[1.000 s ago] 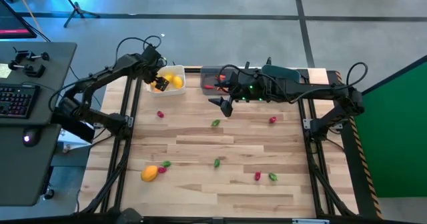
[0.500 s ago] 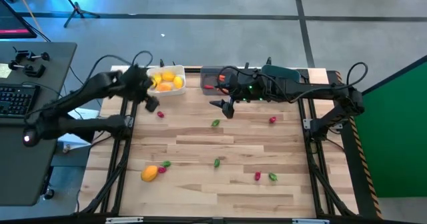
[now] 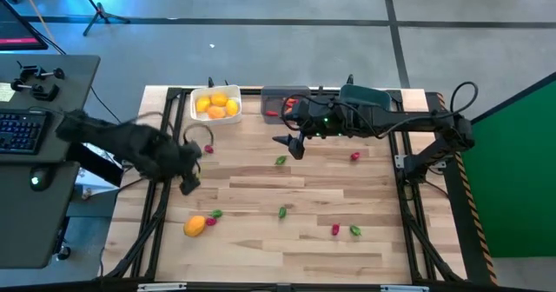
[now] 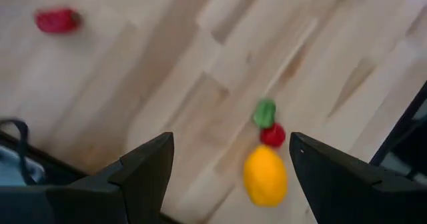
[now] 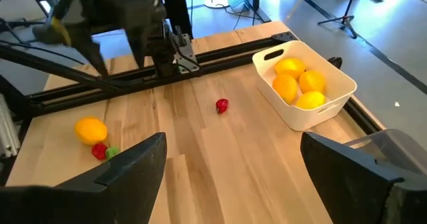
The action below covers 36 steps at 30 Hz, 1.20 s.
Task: Sort produce into baskets
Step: Put the yellow lemon into the white bin
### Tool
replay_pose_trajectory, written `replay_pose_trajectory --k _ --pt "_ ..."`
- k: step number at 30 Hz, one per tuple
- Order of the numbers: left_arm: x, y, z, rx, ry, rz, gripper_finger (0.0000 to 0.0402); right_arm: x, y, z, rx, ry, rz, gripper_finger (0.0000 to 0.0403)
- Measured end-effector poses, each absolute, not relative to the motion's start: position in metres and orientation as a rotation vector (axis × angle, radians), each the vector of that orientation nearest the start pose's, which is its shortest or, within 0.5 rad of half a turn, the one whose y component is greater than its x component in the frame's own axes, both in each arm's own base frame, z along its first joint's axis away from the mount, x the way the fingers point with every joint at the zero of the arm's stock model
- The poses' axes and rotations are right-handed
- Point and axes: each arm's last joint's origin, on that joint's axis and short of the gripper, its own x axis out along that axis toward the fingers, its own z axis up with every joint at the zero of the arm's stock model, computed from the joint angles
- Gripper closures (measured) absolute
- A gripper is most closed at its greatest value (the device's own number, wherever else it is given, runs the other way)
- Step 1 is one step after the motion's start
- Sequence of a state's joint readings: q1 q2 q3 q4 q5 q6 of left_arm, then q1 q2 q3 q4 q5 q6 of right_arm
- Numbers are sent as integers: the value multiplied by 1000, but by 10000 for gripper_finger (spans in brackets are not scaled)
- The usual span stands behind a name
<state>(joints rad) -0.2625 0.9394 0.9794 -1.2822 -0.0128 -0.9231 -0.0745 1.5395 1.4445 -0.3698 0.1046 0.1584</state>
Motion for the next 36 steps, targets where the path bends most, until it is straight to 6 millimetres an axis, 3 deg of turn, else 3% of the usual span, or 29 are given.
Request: replay_pose_trajectory --k 5,10,18,24,36 --pt "144 -70 281 -606 1345 346 119 347 -25 360 169 449 -207 66" --pt "155 -107 270 -668 1350 306 119 347 -22 360 167 450 -198 66" --pt "167 -151 229 -667 1545 458 119 347 -21 360 167 454 -196 66" --pt "174 -171 206 -683 1609 503 119 347 -21 360 166 454 -196 66" --pt "182 -180 175 -600 1678 607 119 347 -21 360 166 458 -196 66"
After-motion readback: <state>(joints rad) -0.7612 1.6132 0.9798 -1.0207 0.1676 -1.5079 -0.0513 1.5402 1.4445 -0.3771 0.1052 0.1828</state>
